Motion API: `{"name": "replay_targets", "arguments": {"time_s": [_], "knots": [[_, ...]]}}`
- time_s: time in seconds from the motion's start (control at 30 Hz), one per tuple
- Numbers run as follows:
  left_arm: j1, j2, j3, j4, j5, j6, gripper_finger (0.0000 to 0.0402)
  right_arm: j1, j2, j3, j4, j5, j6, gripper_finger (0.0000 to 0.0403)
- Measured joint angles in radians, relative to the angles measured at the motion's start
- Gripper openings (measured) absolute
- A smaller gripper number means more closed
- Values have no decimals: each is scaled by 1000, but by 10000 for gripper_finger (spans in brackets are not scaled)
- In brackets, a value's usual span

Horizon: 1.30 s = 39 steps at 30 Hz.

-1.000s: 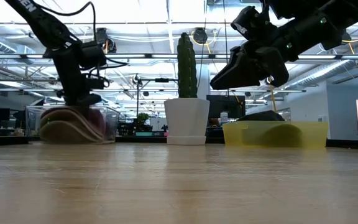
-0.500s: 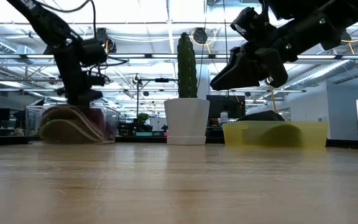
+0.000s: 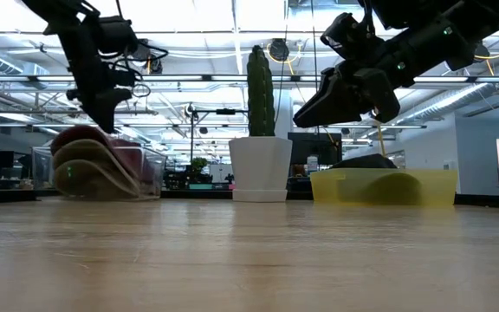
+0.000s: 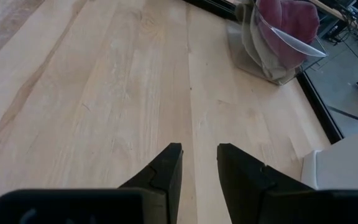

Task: Pick & Place hat
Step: Put the left red cap into the transparent bin

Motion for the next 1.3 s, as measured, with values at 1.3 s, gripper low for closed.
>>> {"name": "replay_targets", "arguments": {"time_s": [1.3], "knots": [[-8,286,-44,2,67,-47,5,0,0,0,-1,-1,0,89]]}}
